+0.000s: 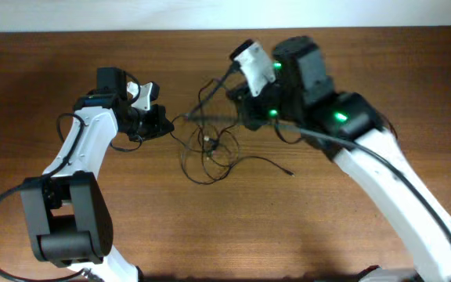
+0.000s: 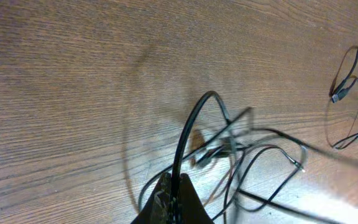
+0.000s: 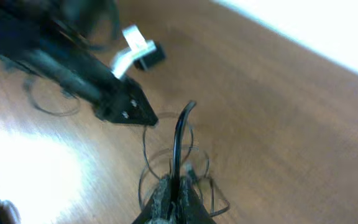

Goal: Untangle cables
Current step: 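Lift the grasped cable upward-right with the right gripper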

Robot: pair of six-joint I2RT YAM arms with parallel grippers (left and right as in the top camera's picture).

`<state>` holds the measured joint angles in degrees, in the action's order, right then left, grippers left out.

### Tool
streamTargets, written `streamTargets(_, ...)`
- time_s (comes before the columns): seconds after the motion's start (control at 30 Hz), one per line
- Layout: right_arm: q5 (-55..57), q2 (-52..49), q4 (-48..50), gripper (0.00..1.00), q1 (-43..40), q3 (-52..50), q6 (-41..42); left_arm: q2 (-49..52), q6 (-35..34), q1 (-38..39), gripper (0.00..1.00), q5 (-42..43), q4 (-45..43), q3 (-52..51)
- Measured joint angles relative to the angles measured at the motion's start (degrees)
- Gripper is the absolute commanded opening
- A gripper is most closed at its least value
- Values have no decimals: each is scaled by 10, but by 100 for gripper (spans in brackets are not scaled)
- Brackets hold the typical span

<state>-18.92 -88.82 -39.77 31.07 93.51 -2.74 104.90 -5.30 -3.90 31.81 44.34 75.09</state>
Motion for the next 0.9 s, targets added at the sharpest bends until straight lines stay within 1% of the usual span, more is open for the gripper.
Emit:
streamTargets(0.1,10,117,26,4,0,1,-24,0,-2,0,0,0,0,0)
streamTargets(0.17,35,162,37,4,0,2,-33,0,-2,0,0,0,0,0)
streamTargets(0.23,84,195,45,4,0,2,-37,0,-2,0,0,0,0,0)
streamTargets(0.3,149,205,42,4,0,2,-37,0,-2,0,0,-2,0,0)
streamTargets(0.4,196,194,13,4,0,2,-37,0,-2,0,0,-8,0,0)
streamTargets(0.5,256,181,9,4,0,1,-7,0,-7,0,0,-24,3,0)
streamTargets(0.53,296,180,39,4,0,0,13,0,-19,0,0,-40,7,0)
streamTargets(0.6,342,188,95,4,0,-1,28,0,-34,0,0,-60,10,0)
streamTargets(0.7,405,236,166,4,0,0,38,0,-46,0,0,-70,11,0)
streamTargets(0.8,464,283,192,4,0,2,31,0,-49,0,0,-73,11,0)
streamTargets(0.83,499,304,193,4,0,3,17,0,-49,0,0,-73,11,0)
streamTargets(0.9,537,315,195,4,0,5,-3,0,-50,1,0,-73,11,0)
